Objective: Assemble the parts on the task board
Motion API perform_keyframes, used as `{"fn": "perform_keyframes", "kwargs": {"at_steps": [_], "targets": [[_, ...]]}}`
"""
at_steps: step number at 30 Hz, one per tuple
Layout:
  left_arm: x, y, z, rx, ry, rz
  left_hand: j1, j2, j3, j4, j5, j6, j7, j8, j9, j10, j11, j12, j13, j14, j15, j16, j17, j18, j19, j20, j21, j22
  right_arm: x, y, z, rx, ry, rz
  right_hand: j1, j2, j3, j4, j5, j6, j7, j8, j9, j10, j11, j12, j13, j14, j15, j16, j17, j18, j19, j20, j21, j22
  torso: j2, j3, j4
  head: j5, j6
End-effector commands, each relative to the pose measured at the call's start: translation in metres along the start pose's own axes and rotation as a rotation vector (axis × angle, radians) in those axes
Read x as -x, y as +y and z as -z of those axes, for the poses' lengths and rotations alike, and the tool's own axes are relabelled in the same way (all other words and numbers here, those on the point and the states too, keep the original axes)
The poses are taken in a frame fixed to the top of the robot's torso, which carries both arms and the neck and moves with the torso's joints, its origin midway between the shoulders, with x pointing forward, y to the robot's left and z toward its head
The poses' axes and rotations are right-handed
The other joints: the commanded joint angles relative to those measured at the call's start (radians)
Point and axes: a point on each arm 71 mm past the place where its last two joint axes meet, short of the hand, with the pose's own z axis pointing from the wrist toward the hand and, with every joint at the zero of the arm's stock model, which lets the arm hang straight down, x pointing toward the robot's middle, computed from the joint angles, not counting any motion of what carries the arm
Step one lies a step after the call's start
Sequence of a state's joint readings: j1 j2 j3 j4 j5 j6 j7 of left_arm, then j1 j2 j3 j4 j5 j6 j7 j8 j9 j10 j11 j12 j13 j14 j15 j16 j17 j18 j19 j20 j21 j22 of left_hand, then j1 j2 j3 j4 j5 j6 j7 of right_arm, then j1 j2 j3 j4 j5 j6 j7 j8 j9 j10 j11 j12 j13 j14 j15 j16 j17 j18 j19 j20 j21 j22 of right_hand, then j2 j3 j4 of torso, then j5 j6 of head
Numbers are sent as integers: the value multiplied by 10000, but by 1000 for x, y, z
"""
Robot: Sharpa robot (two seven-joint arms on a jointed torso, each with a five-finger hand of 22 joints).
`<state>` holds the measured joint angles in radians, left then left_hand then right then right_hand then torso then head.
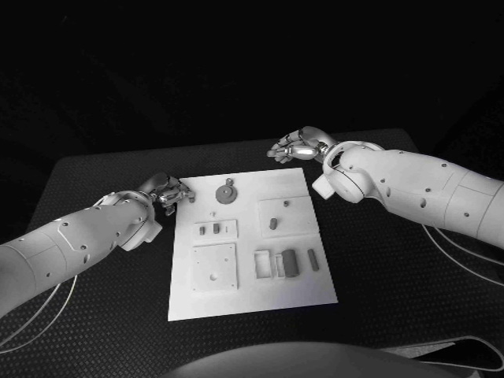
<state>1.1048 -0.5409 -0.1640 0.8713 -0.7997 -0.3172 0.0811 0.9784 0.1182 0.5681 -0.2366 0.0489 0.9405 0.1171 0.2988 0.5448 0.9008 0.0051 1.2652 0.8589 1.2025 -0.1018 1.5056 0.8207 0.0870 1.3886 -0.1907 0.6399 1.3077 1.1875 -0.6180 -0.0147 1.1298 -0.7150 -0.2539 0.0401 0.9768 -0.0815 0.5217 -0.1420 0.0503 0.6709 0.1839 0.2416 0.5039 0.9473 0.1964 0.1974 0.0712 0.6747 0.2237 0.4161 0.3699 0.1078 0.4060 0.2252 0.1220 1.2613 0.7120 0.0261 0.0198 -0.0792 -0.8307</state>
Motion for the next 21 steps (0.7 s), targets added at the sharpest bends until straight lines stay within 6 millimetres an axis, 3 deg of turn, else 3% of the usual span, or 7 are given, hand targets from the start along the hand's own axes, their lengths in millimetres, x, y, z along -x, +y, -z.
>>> {"fn": "perform_keyframes", "kwargs": {"at_steps": [1,21], "targets": [[-9,14,3,950,413,155,-84,10,-12,74,-3,-117,49,-42,-39,24,39,65,-19,53,2,-40,-3,585,26,-76,-6,135,-1,1,0,93,97,6,-80,8,6,43,-18,-67,652,49,-10,56,-11,-56,-15,80,13,-45,8,110,62,-28,-40,16,2,-2,2,3,5],[-9,16,3,1216,435,346,-250,-62,-66,219,-3,-146,65,-74,-43,23,55,86,-55,64,19,-49,2,593,33,-64,-25,135,-1,1,0,92,93,5,-77,8,6,41,-18,-68,652,53,-14,56,-11,-57,-15,80,13,-46,8,112,64,-27,-52,24,2,8,-1,19,13]]}}
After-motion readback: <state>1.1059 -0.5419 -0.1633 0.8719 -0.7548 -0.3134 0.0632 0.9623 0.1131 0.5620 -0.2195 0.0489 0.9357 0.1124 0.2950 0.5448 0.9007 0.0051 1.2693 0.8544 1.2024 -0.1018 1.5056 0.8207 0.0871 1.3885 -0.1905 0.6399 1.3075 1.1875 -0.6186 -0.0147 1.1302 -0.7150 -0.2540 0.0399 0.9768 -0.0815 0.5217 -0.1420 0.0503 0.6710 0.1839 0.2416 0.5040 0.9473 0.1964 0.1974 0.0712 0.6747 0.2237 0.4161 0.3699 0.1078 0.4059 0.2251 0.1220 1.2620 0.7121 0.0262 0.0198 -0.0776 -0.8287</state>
